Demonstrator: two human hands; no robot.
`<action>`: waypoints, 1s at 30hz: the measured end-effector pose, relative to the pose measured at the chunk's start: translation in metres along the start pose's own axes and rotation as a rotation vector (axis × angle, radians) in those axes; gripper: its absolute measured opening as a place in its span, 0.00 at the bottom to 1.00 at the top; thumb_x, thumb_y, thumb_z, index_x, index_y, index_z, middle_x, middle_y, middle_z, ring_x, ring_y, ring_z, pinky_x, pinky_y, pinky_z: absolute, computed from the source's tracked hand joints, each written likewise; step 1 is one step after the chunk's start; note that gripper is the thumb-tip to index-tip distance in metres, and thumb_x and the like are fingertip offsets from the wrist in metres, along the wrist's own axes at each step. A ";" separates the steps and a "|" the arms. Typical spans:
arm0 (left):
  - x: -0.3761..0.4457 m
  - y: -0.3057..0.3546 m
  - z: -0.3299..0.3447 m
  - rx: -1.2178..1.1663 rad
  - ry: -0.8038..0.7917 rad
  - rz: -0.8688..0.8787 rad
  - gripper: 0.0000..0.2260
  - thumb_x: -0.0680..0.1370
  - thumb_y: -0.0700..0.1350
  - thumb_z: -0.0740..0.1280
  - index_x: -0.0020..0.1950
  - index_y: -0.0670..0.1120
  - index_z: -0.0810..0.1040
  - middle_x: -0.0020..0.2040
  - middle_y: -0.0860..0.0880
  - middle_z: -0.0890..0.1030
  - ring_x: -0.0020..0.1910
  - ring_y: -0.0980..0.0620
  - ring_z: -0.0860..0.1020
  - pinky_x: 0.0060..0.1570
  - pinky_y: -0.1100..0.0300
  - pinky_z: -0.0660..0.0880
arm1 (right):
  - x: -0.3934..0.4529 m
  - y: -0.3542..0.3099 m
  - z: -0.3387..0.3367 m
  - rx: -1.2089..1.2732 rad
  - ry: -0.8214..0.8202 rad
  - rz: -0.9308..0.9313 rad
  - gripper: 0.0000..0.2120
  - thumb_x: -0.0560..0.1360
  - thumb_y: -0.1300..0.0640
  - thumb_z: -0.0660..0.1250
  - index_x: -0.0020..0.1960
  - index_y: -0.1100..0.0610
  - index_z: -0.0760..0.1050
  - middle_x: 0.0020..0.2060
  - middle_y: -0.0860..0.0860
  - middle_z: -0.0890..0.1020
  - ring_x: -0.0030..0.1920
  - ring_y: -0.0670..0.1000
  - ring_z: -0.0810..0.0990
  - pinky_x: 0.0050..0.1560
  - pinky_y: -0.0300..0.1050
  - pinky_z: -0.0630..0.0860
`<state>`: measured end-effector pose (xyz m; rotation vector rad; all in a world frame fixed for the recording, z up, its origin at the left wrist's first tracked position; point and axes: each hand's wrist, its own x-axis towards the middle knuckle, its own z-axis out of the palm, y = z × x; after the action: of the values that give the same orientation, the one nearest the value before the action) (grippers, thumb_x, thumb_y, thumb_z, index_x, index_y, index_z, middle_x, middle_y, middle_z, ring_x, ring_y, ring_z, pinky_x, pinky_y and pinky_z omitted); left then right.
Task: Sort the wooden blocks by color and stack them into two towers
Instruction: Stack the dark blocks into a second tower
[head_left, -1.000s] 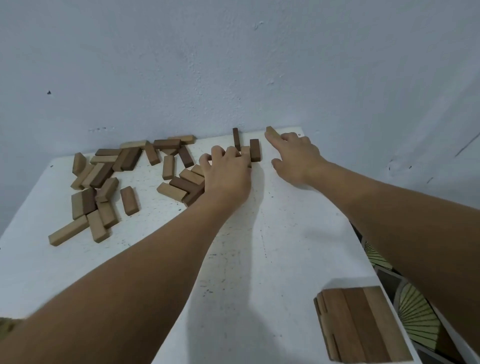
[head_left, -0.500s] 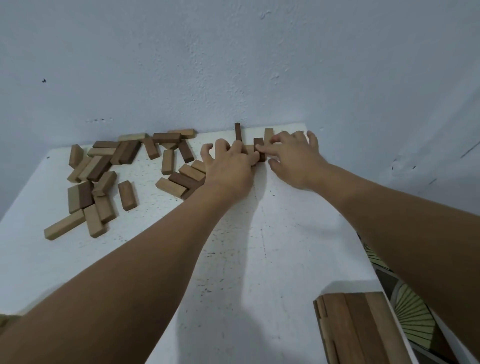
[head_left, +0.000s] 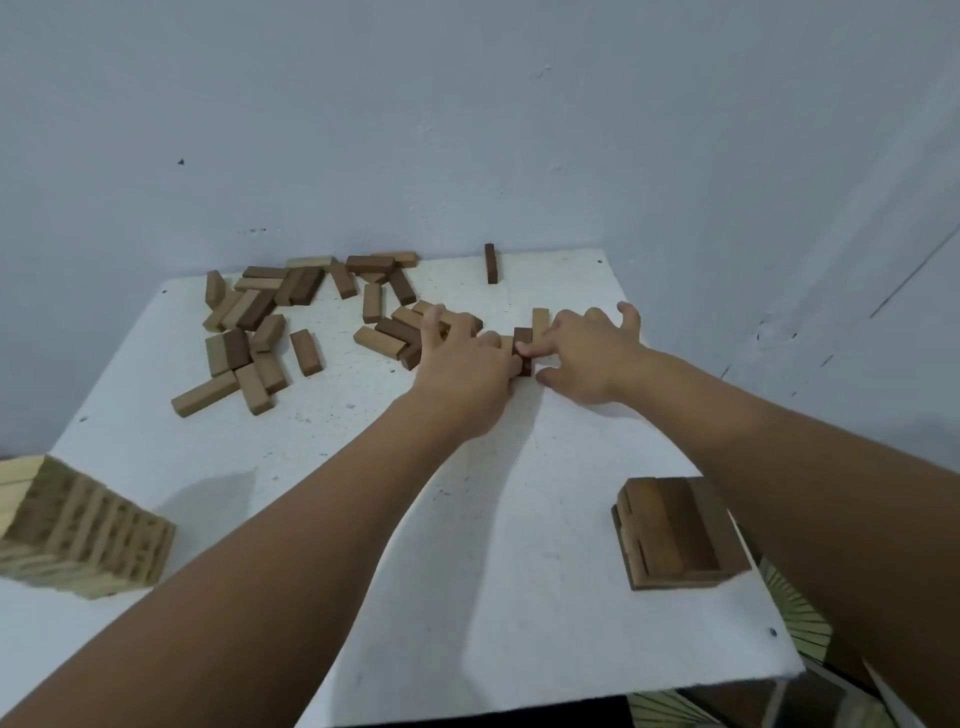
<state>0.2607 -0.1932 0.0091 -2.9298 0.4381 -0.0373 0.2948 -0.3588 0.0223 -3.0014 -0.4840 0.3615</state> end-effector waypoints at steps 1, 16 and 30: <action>-0.012 0.001 -0.001 0.010 -0.002 0.011 0.16 0.85 0.51 0.58 0.72 0.60 0.74 0.63 0.54 0.77 0.73 0.42 0.63 0.72 0.36 0.41 | -0.008 -0.006 0.000 0.003 -0.015 -0.001 0.20 0.83 0.44 0.61 0.74 0.33 0.69 0.71 0.45 0.69 0.74 0.56 0.63 0.77 0.67 0.39; -0.204 -0.028 0.030 -0.512 0.172 -0.250 0.09 0.82 0.61 0.65 0.58 0.65 0.83 0.53 0.61 0.78 0.65 0.52 0.69 0.71 0.49 0.44 | -0.129 -0.115 0.042 0.136 -0.010 -0.099 0.18 0.82 0.47 0.61 0.69 0.32 0.75 0.68 0.45 0.71 0.72 0.55 0.66 0.76 0.65 0.40; -0.246 -0.036 0.063 -0.692 0.371 -0.265 0.15 0.77 0.59 0.73 0.63 0.59 0.83 0.53 0.63 0.75 0.62 0.56 0.70 0.67 0.59 0.51 | -0.165 -0.122 0.113 0.862 0.319 -0.138 0.19 0.79 0.53 0.71 0.68 0.43 0.78 0.57 0.38 0.79 0.57 0.40 0.77 0.62 0.40 0.73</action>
<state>0.0396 -0.0763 -0.0455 -3.6557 0.1090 -0.5831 0.0783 -0.2915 -0.0371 -2.1194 -0.3701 0.0440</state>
